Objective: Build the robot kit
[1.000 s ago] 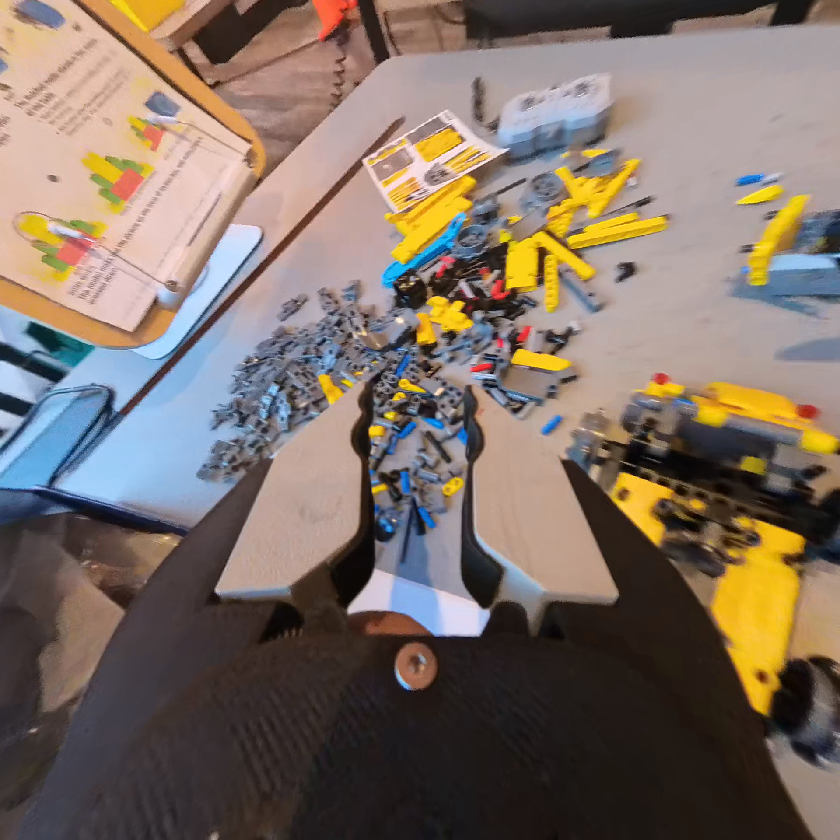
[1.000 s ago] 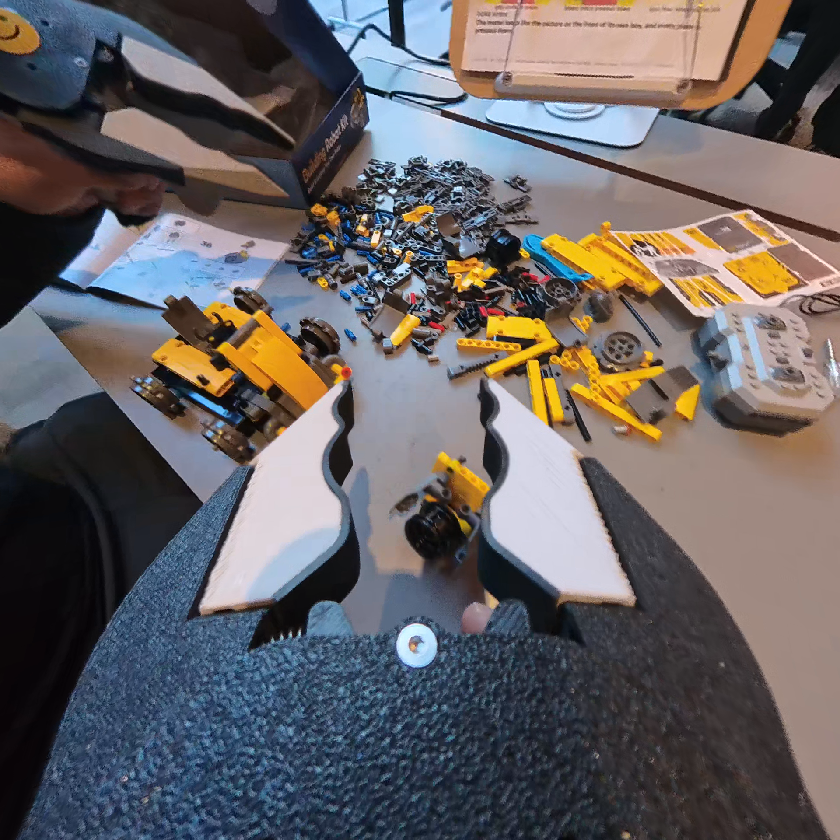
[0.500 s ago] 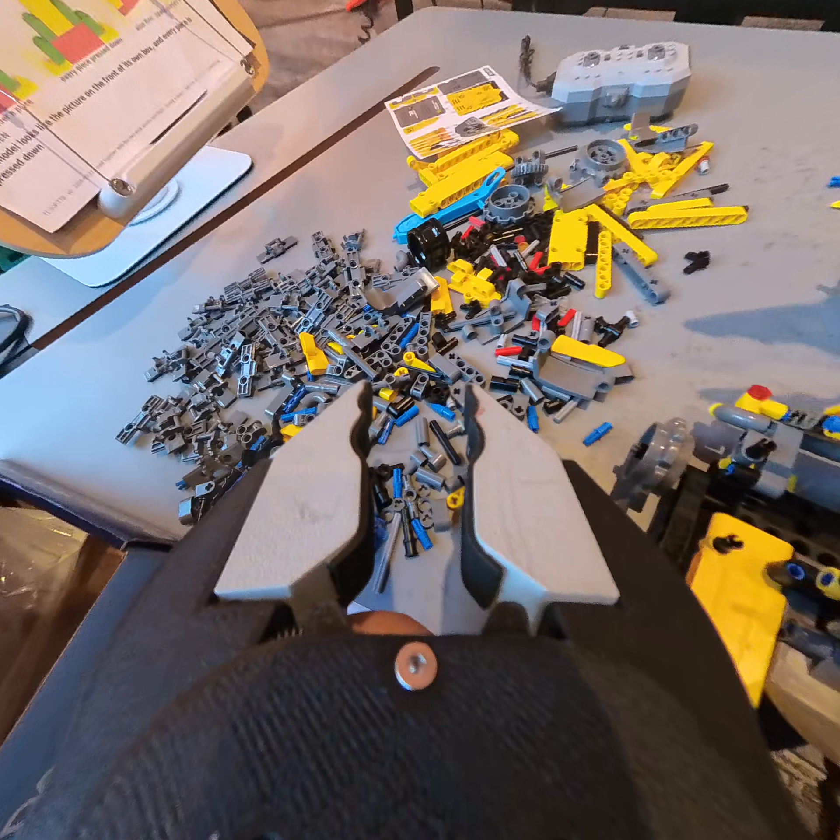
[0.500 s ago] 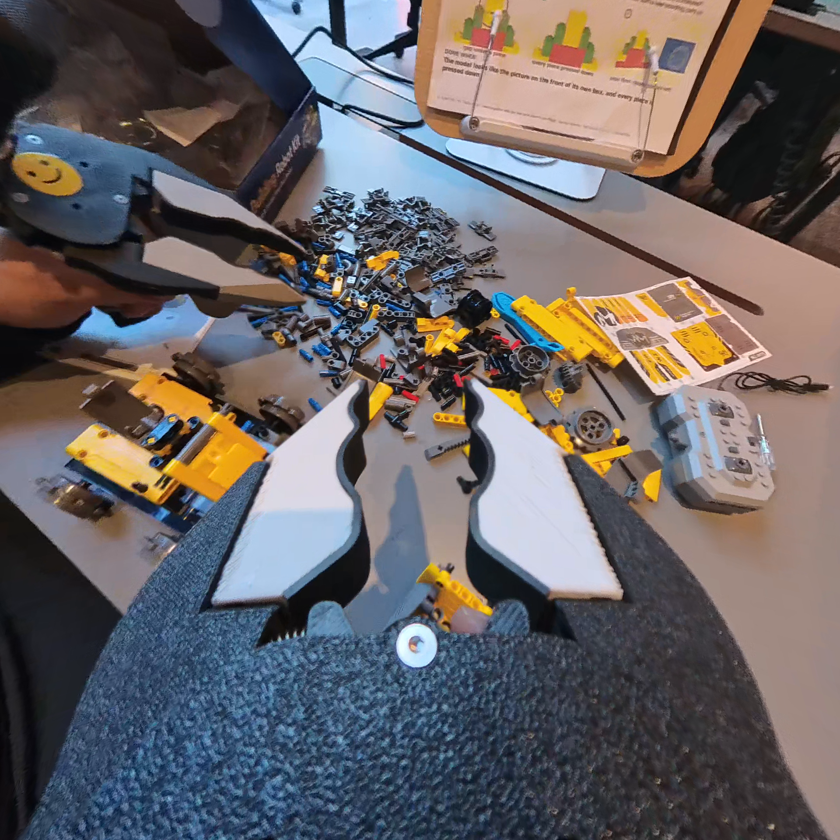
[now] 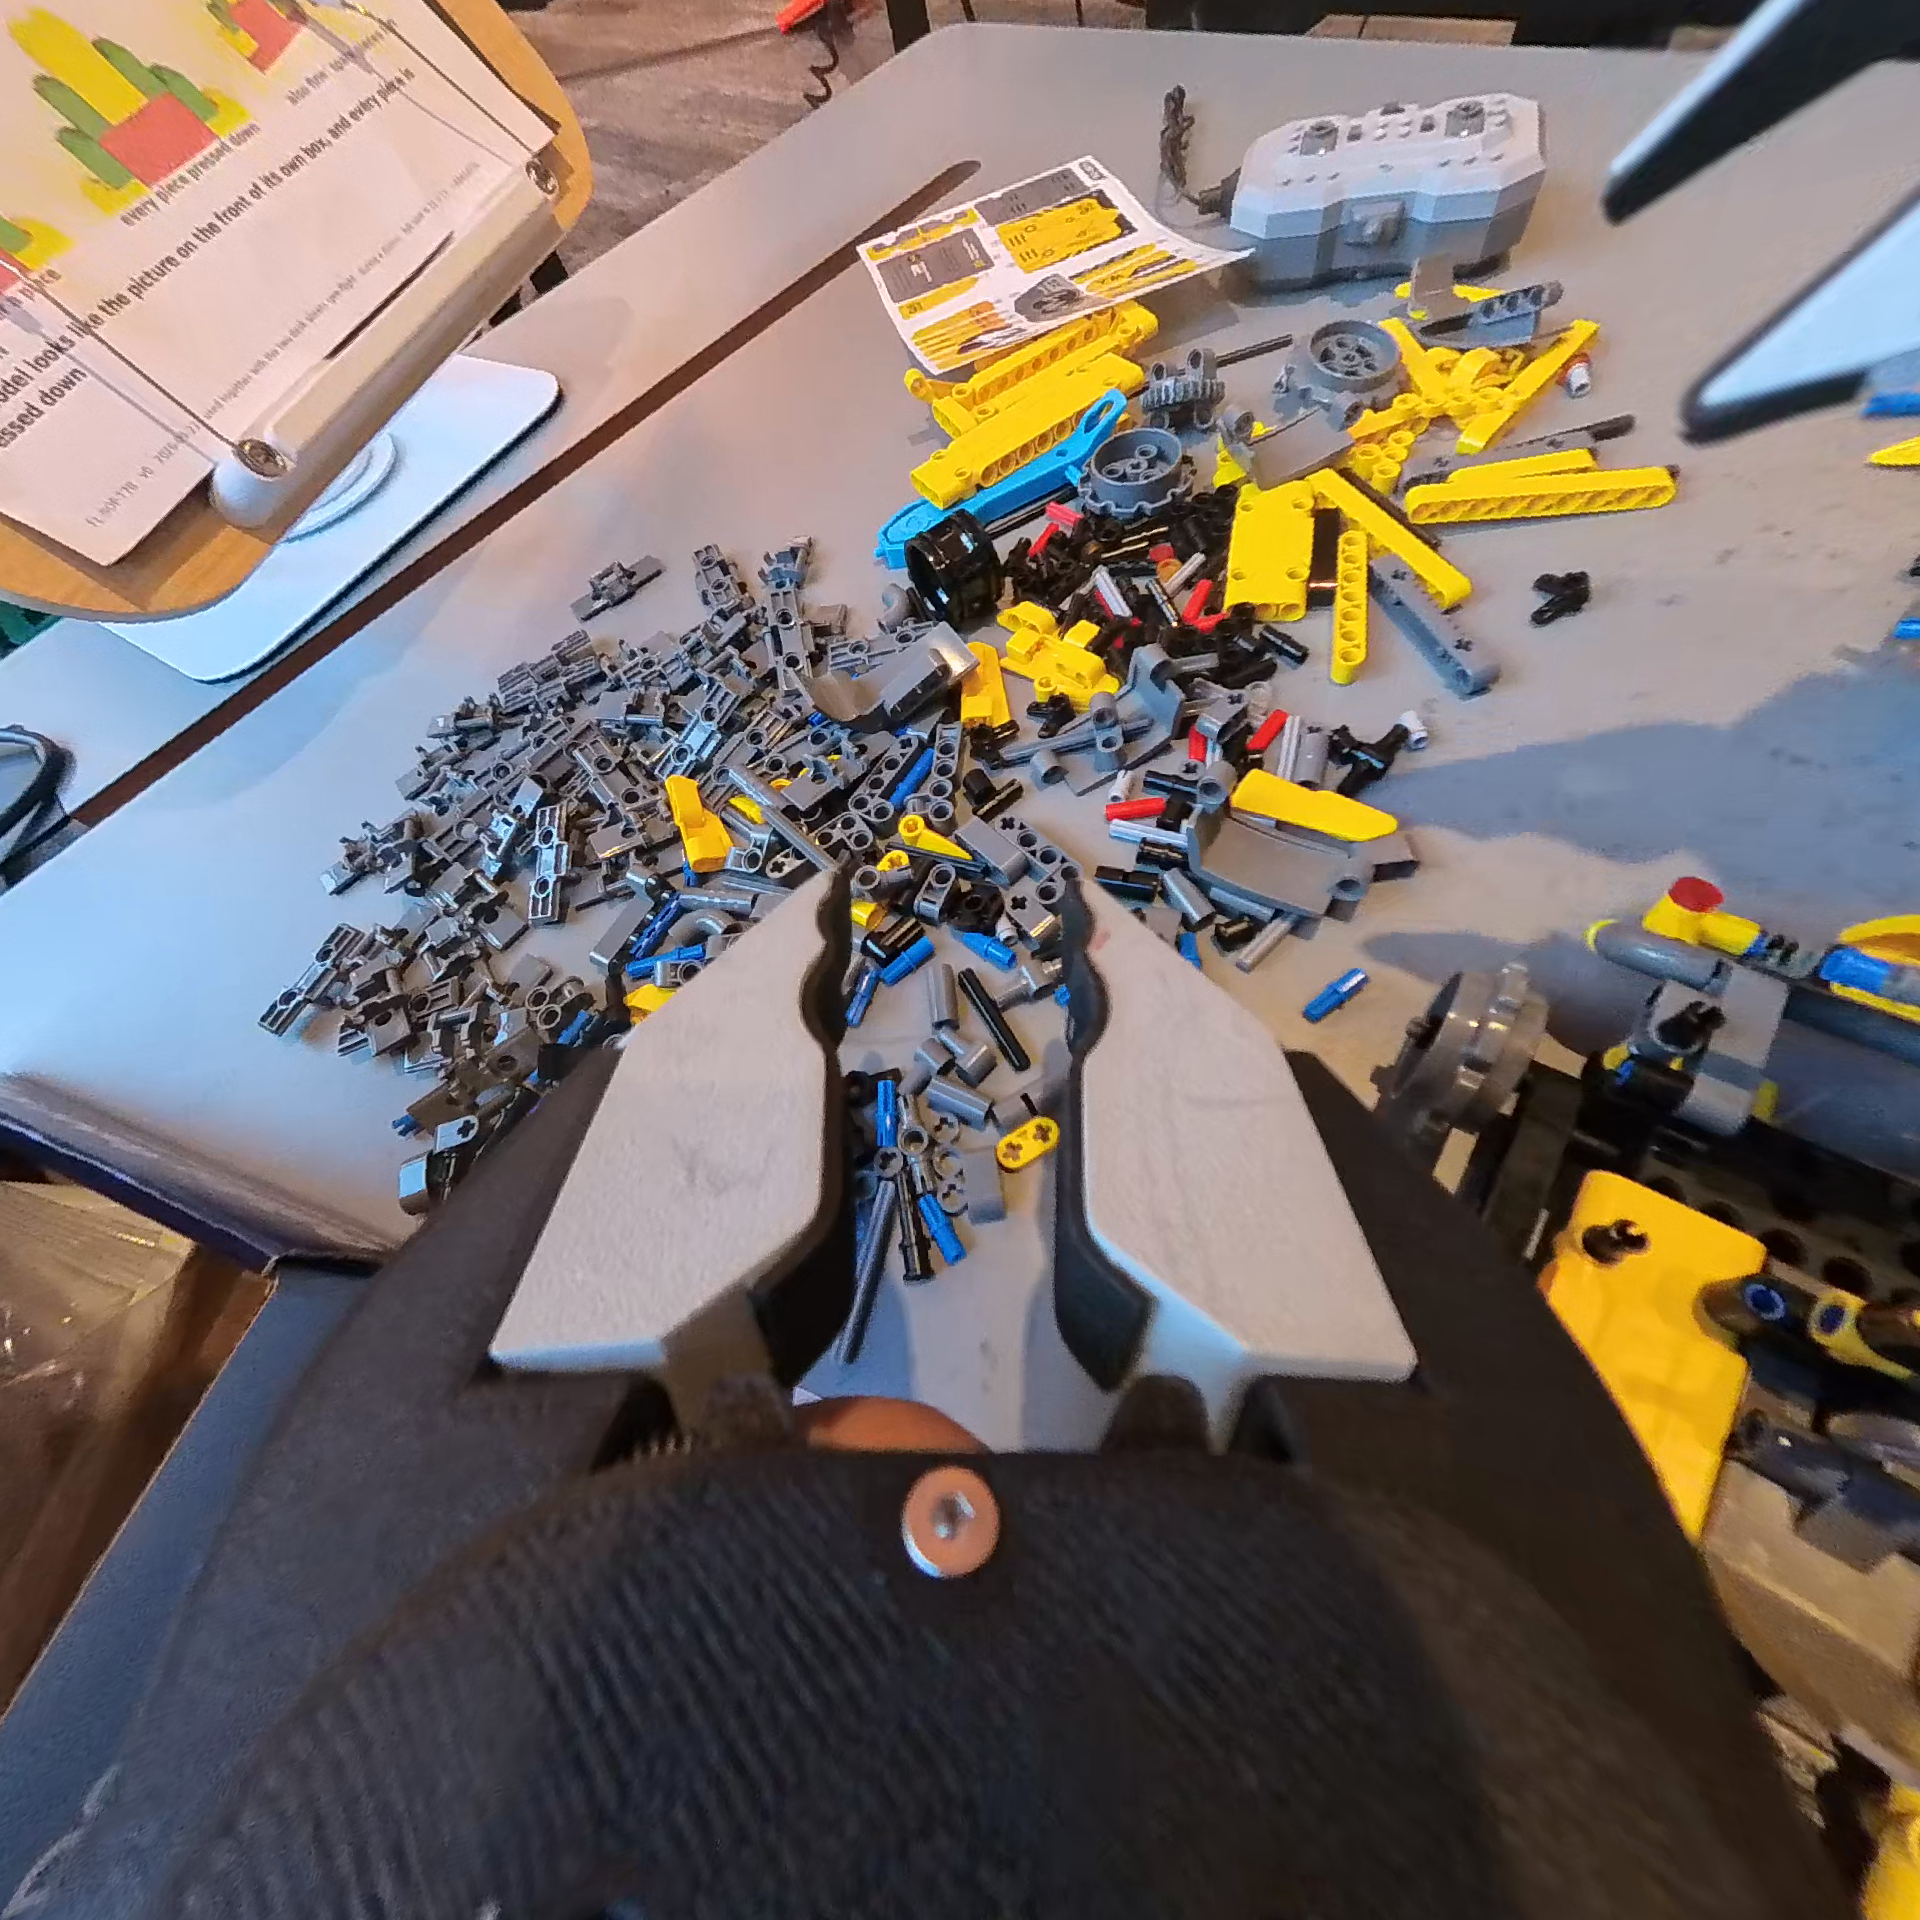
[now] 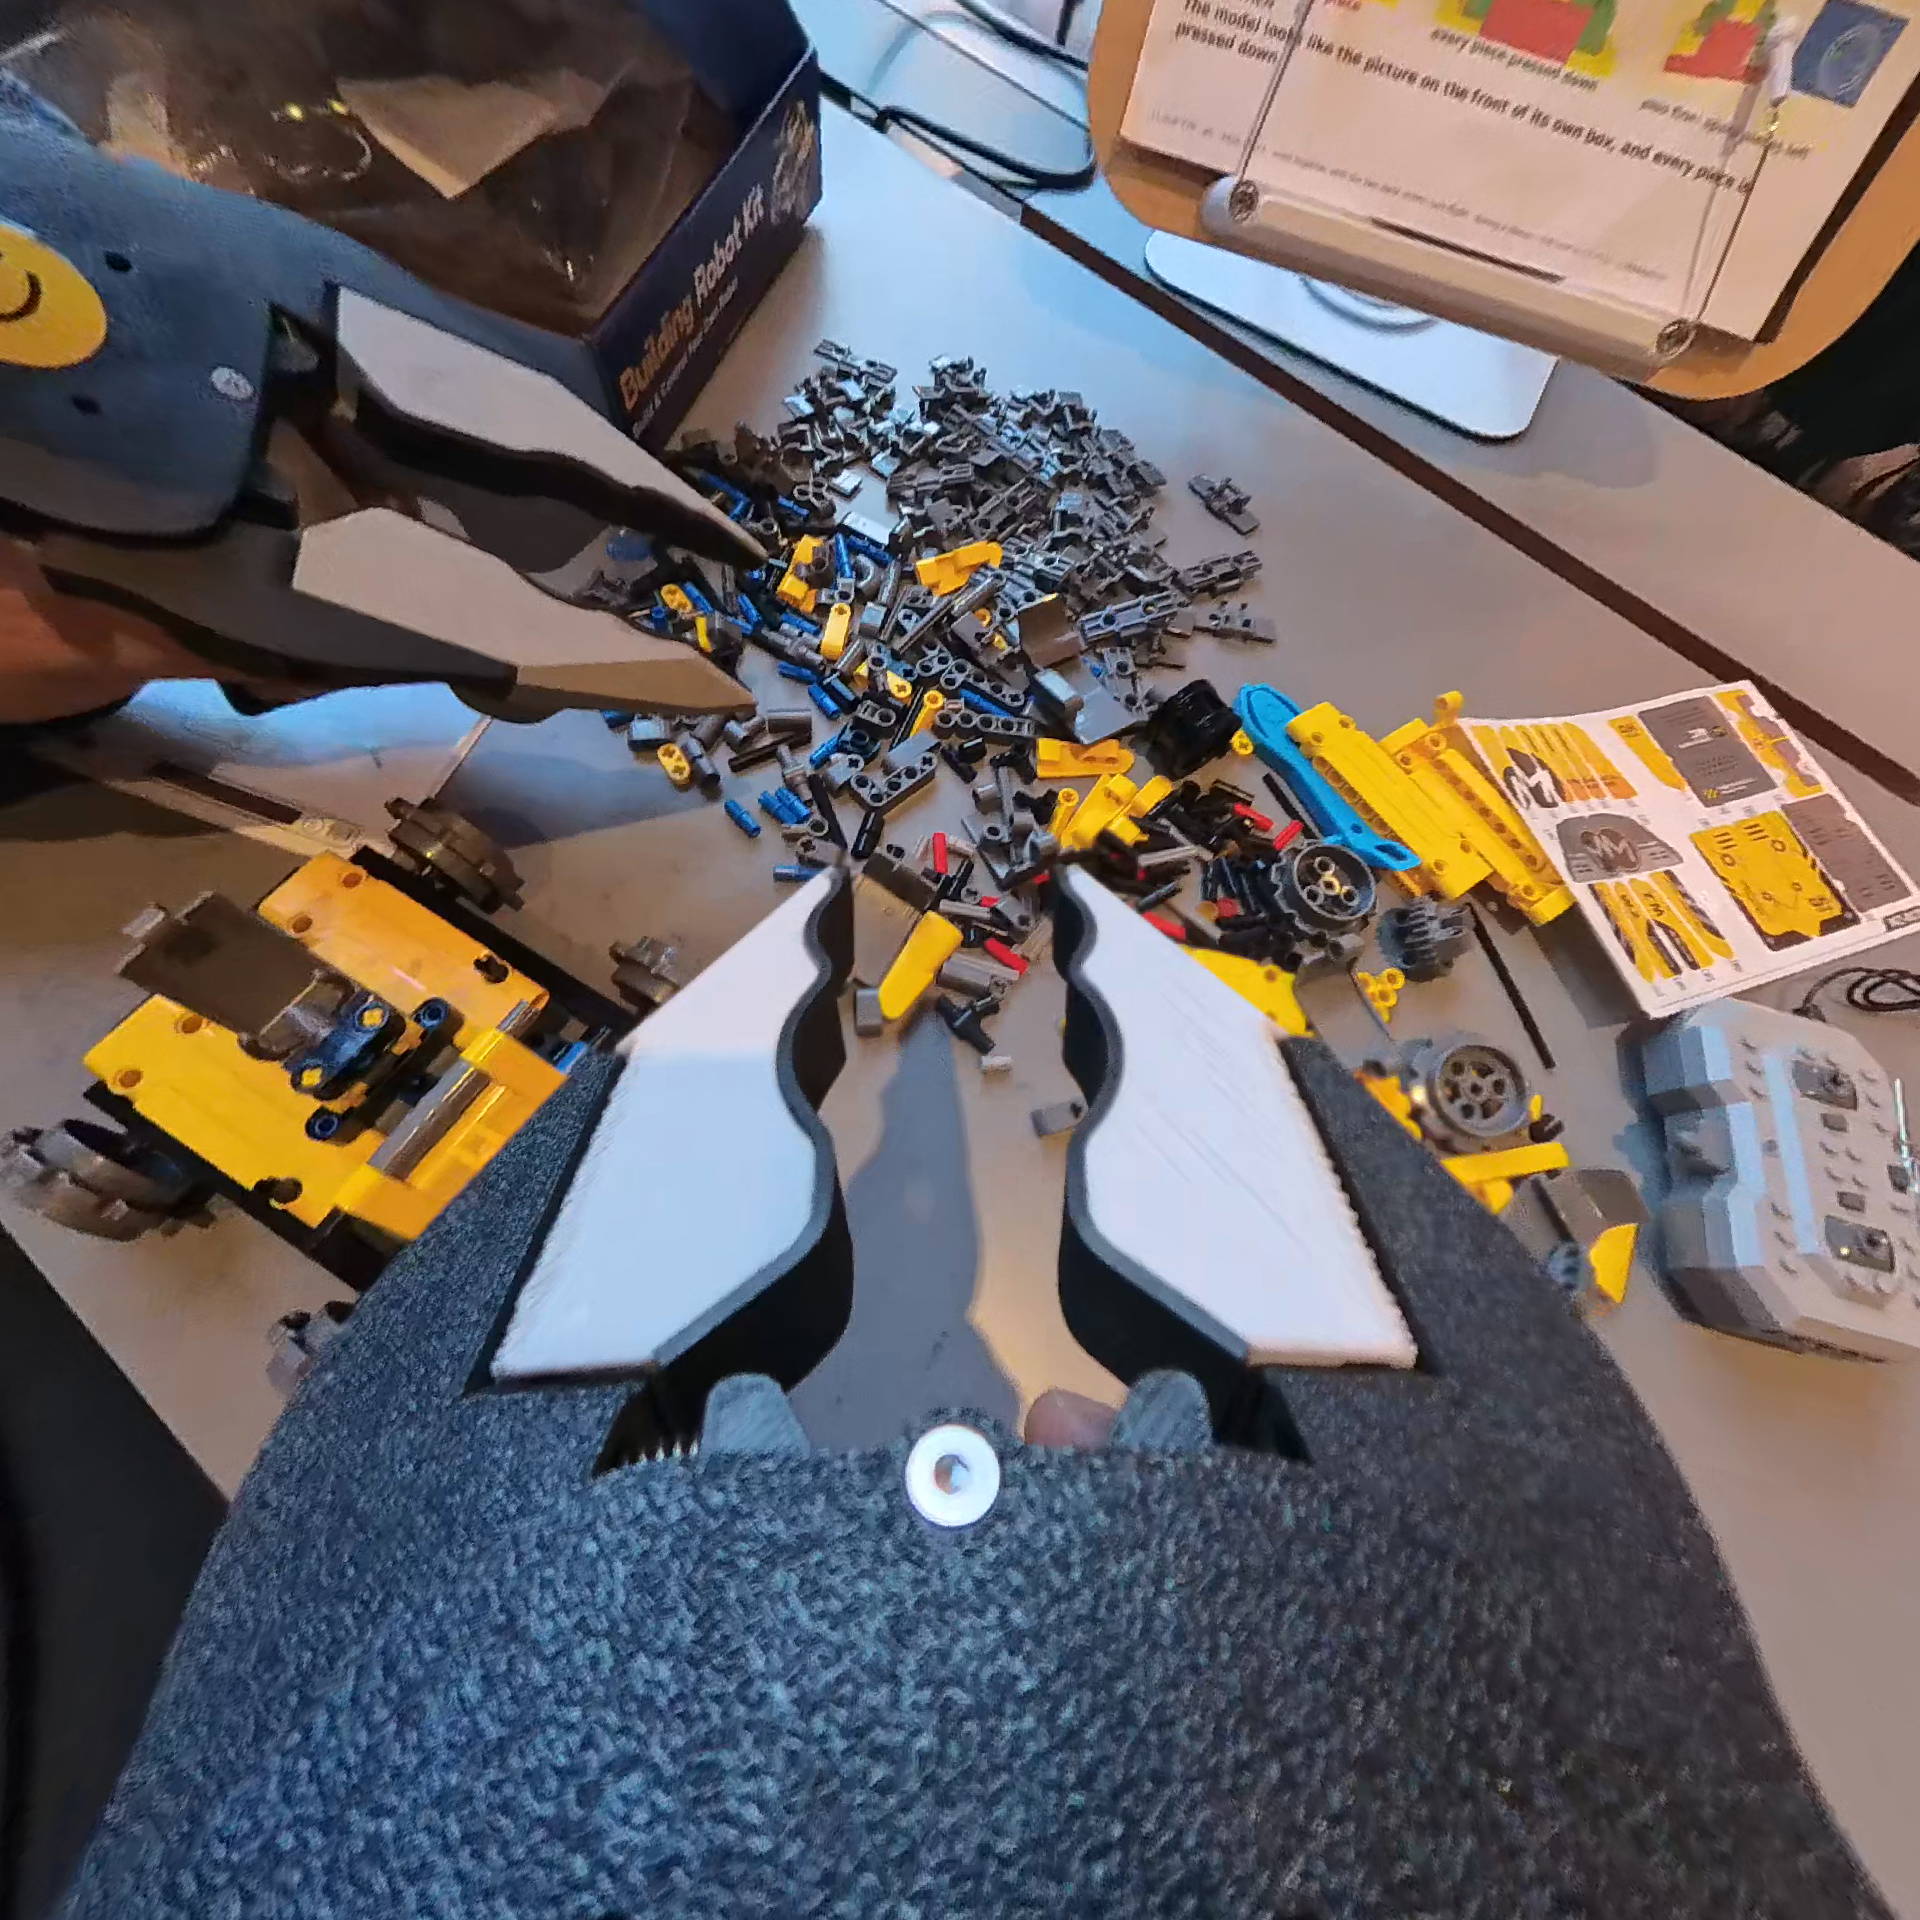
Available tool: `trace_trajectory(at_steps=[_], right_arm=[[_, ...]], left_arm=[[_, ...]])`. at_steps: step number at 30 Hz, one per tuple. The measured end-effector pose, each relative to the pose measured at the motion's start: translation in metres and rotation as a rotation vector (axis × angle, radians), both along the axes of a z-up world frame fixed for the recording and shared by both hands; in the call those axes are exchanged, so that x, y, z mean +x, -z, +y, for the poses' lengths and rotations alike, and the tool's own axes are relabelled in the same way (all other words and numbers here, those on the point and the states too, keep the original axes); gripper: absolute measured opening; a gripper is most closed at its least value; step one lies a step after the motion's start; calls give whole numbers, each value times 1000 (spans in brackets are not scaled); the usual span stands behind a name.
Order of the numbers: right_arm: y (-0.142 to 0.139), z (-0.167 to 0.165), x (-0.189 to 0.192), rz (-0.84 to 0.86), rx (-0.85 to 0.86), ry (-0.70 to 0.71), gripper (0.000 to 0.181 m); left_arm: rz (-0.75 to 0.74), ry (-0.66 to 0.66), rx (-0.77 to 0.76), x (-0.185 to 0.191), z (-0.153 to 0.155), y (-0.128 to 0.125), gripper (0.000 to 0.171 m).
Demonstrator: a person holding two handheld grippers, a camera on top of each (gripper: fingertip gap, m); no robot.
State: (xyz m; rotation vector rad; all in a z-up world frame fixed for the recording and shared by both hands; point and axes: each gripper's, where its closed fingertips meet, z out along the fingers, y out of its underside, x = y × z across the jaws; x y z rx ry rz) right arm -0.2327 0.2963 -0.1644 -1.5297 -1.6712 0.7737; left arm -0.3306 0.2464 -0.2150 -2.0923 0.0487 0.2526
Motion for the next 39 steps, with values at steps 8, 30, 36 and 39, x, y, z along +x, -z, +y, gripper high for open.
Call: trace_trajectory(at_steps=[8,30,36,39], right_arm=[[12,1,24,-1,9,46,36],[24,40,73,40,6,332,14],[18,56,111,132,-65,433,11],[16,60,117,175,-117,449,12]], left_arm=[[5,9,0,3,0,0,39],[1,11,-4,4,0,2,39],[23,26,-5,10,1,3,37],[25,21,-5,10,1,4,37]])
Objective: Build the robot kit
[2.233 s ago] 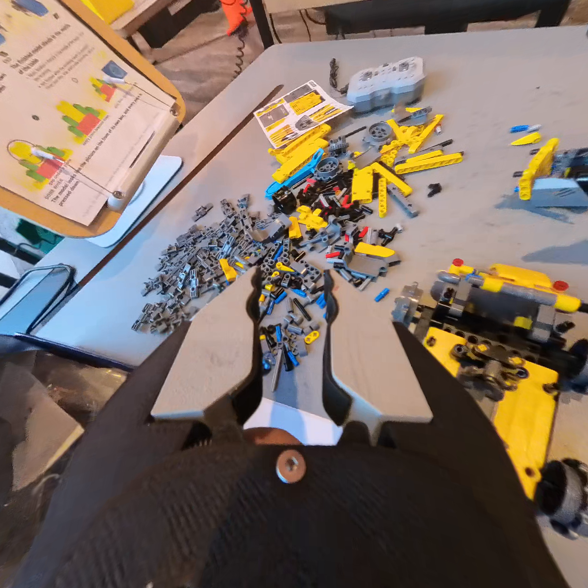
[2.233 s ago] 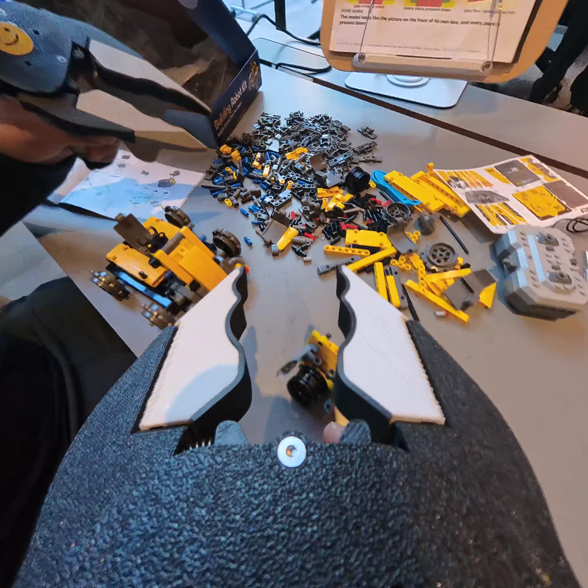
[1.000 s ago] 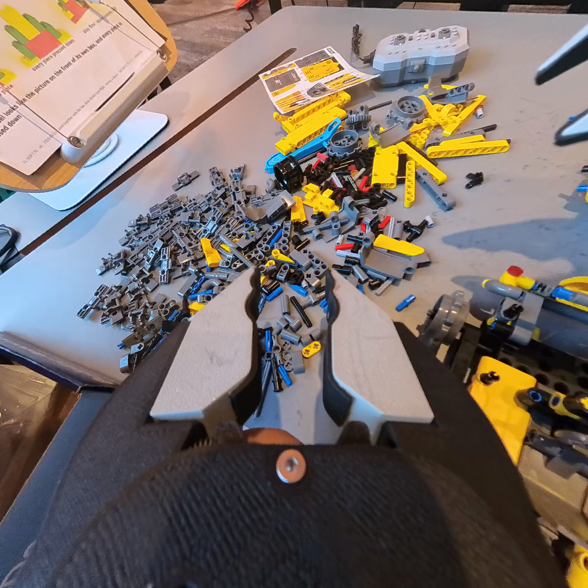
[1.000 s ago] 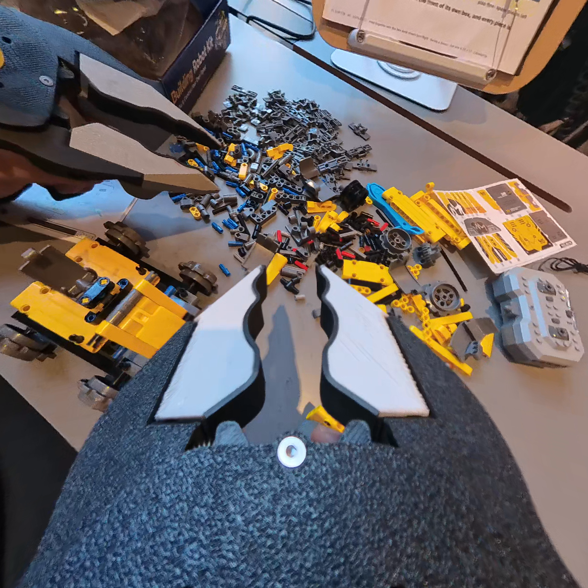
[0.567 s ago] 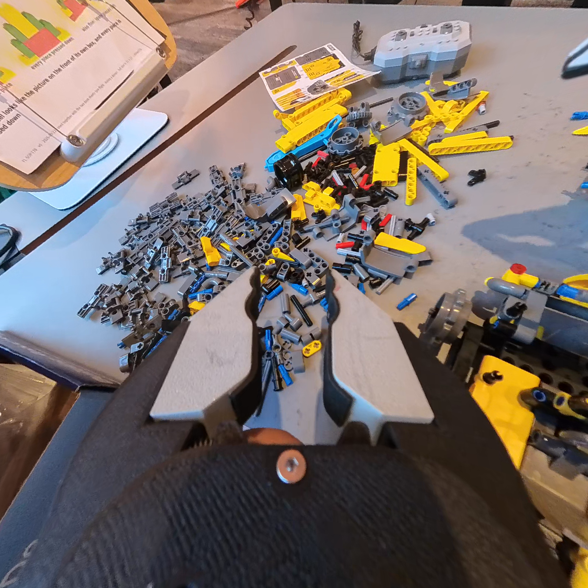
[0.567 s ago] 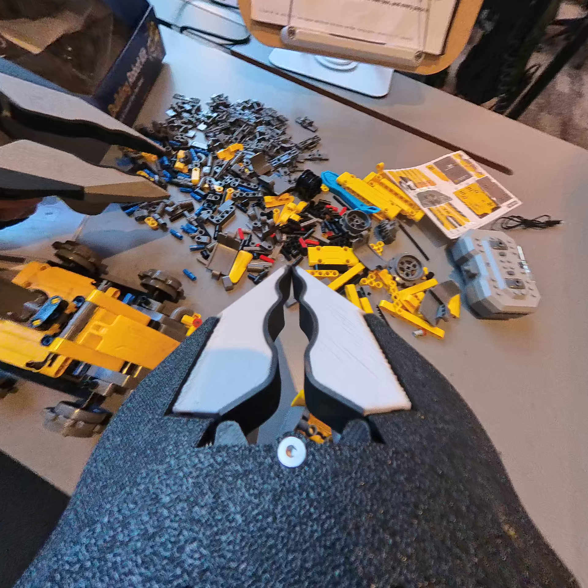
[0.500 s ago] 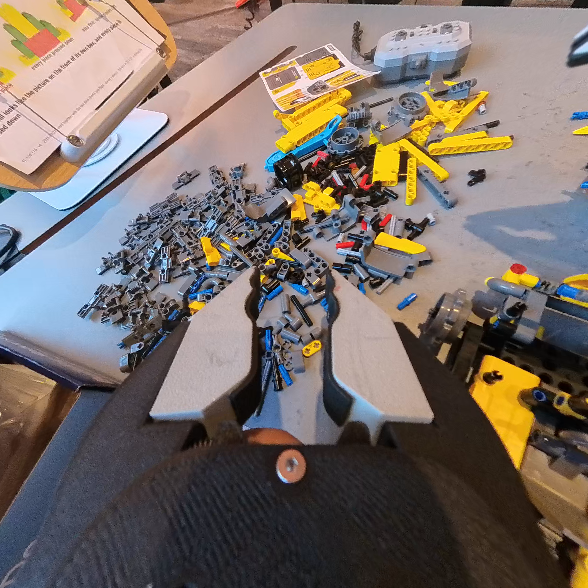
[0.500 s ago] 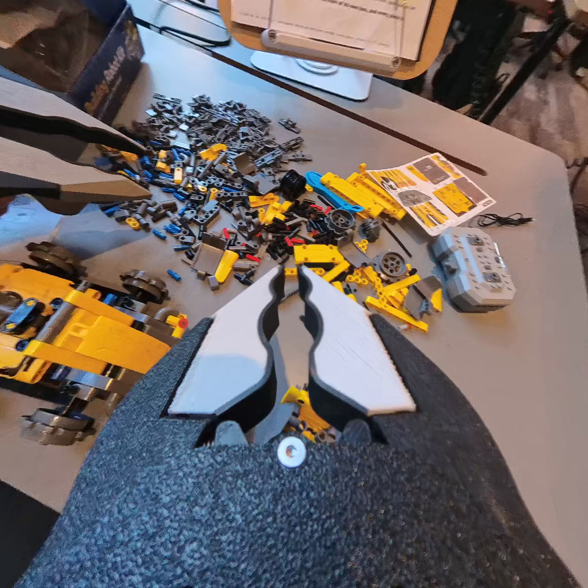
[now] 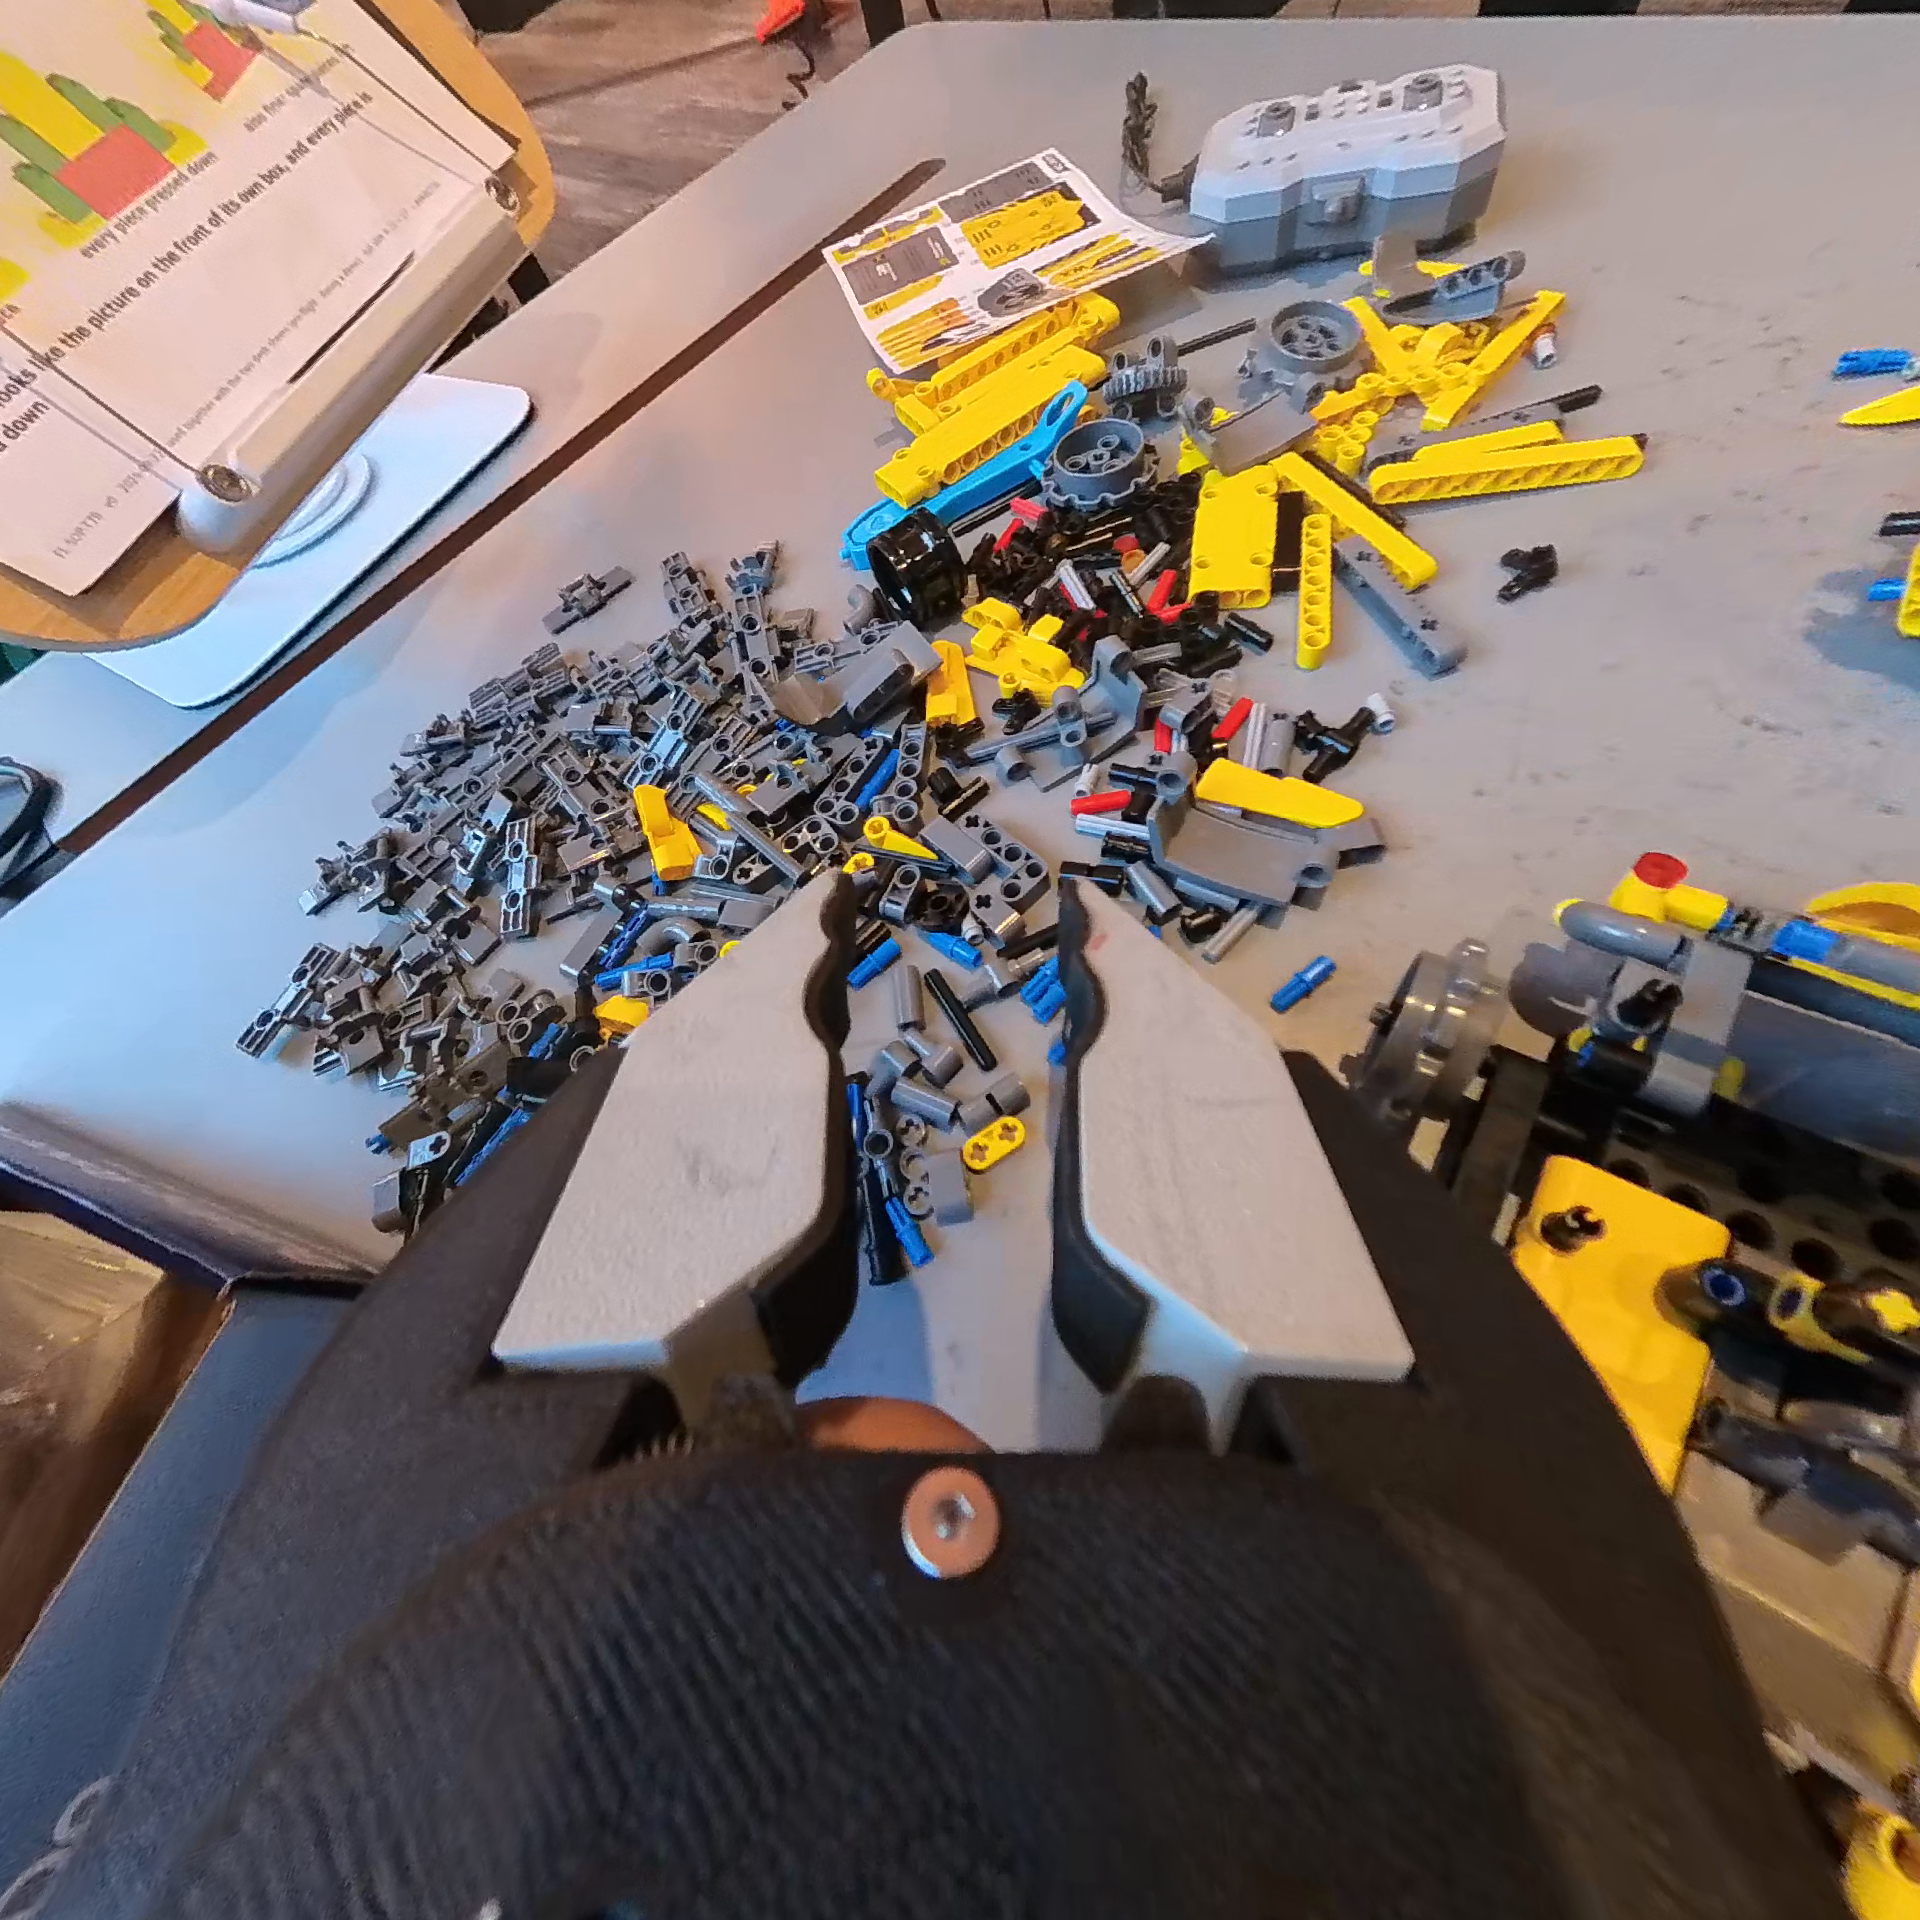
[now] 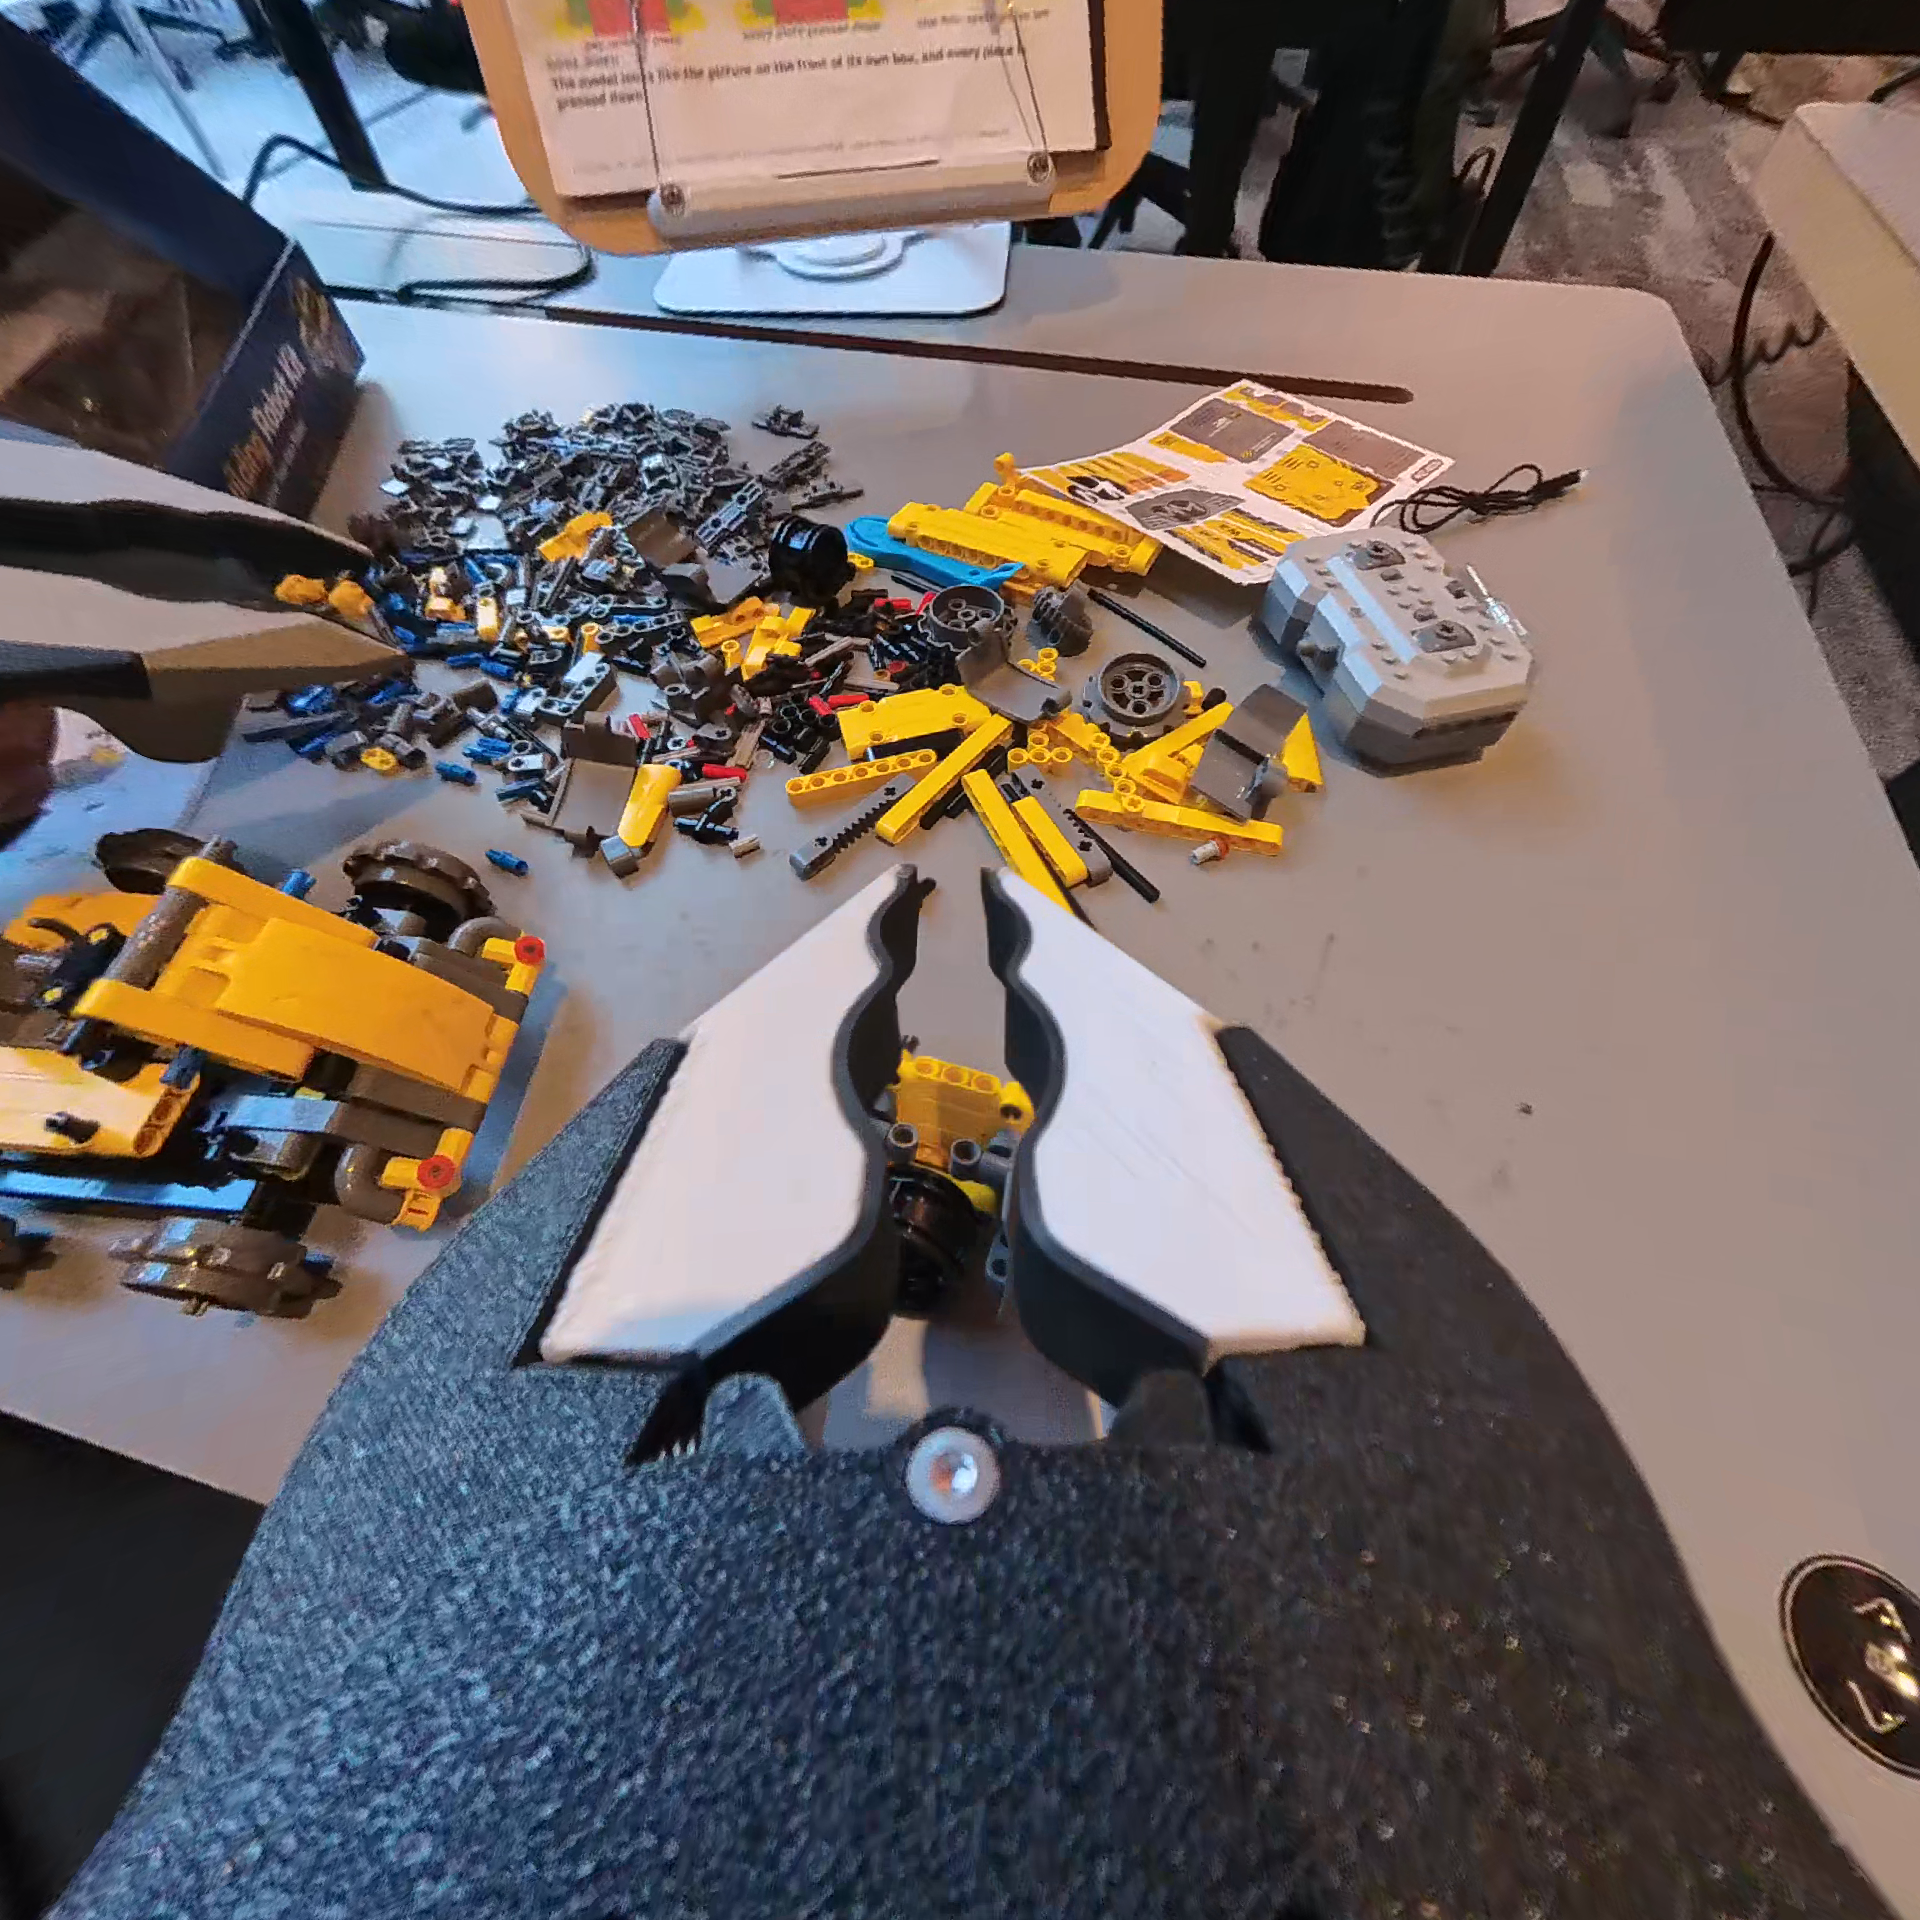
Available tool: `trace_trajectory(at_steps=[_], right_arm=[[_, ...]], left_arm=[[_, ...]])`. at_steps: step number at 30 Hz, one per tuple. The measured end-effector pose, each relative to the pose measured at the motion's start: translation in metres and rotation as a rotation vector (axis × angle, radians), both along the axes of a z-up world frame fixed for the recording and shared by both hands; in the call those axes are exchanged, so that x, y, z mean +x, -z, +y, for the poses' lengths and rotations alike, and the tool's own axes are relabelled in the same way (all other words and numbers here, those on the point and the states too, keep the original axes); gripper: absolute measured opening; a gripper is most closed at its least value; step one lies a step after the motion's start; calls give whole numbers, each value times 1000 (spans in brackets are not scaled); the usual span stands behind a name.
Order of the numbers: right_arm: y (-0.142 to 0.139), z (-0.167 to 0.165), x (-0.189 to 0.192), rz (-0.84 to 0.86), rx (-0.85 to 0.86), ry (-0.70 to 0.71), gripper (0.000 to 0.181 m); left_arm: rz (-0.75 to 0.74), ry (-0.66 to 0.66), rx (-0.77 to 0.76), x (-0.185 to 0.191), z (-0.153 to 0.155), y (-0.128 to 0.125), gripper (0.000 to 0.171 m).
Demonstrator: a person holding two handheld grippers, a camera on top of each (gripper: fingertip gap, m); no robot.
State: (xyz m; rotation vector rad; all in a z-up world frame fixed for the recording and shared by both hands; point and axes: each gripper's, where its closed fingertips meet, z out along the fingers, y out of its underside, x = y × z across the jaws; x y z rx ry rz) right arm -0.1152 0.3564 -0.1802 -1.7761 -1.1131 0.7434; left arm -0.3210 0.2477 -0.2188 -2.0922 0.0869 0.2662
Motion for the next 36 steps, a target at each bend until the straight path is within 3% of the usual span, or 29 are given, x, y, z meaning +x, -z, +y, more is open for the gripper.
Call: trace_trajectory(at_steps=[10,13,20,24,32,36], right_arm=[[2,-4,-13,-85,28,-52,8],[0,13,5,-133,66,-6,5],[31,43,56,-218,29,102,7],[49,56,67,-257,-14,117,23],[60,68,66,-240,-31,84,22],[50,63,49,-222,-18,3,26]], left_arm=[[-3,-8,-8,-1,-1,4,34],[-22,-1,-2,1,-1,3,34],[-17,-10,-4,-1,-1,4,35],[-48,-26,-2,-6,-2,5,35],[-97,-69,17,-22,-4,4,39],[-158,-123,42,-36,-6,3,40]])
